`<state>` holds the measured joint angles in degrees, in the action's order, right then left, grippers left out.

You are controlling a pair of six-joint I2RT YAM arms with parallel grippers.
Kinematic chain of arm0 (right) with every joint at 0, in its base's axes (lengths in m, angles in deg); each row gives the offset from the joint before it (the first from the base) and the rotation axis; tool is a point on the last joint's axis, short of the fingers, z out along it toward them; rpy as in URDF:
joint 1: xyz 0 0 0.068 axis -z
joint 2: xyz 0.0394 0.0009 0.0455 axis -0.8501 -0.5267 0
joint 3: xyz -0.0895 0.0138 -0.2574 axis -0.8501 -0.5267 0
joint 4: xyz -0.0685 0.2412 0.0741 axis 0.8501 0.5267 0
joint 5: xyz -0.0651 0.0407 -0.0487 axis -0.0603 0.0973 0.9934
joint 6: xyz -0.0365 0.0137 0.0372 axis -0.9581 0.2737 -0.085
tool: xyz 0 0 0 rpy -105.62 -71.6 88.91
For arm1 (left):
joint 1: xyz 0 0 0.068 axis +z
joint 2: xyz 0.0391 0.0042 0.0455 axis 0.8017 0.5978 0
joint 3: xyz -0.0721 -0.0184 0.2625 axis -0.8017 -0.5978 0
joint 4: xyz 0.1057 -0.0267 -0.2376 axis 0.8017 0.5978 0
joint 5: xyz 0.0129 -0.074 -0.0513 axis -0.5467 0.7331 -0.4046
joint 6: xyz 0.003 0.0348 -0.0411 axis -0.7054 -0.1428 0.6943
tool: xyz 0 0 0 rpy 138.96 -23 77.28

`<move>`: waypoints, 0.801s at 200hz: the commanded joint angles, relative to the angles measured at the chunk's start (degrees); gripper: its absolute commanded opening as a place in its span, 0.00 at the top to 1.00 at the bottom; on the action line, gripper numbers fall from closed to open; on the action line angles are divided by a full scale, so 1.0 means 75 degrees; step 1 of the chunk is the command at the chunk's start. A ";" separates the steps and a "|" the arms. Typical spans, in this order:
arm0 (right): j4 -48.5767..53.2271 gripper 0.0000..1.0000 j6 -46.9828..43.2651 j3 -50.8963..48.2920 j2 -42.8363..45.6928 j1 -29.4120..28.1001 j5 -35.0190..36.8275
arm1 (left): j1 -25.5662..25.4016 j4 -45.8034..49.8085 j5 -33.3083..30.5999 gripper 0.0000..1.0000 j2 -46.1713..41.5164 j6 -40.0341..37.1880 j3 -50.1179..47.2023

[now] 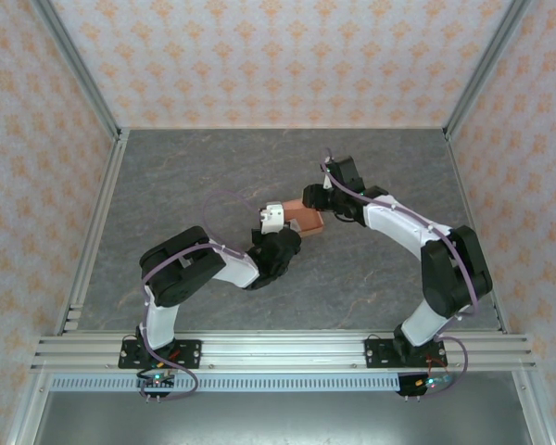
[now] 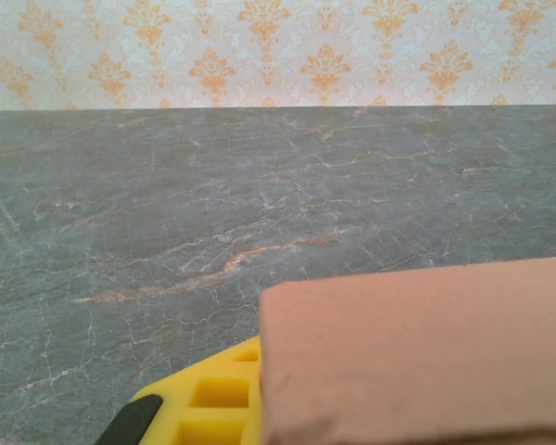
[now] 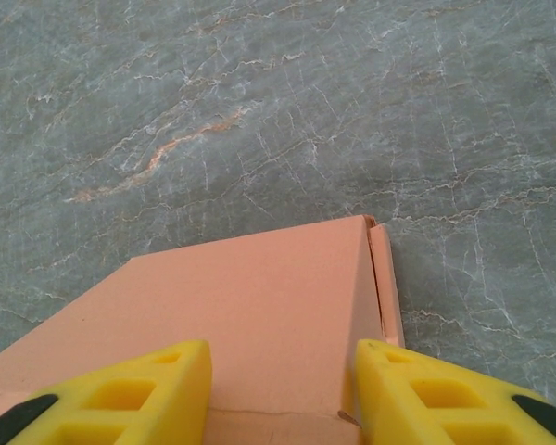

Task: Fold the paper box

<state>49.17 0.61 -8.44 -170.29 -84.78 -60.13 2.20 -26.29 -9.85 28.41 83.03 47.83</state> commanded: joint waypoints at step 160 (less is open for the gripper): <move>-0.0141 0.58 0.0055 -0.0474 -0.0218 -0.0023 0.0257 | -0.0417 0.1800 0.0336 0.57 -0.1272 0.0694 -0.1046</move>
<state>48.54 1.02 -11.08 -170.72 -84.81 -59.84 -0.36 -15.95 -7.16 21.79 86.09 41.32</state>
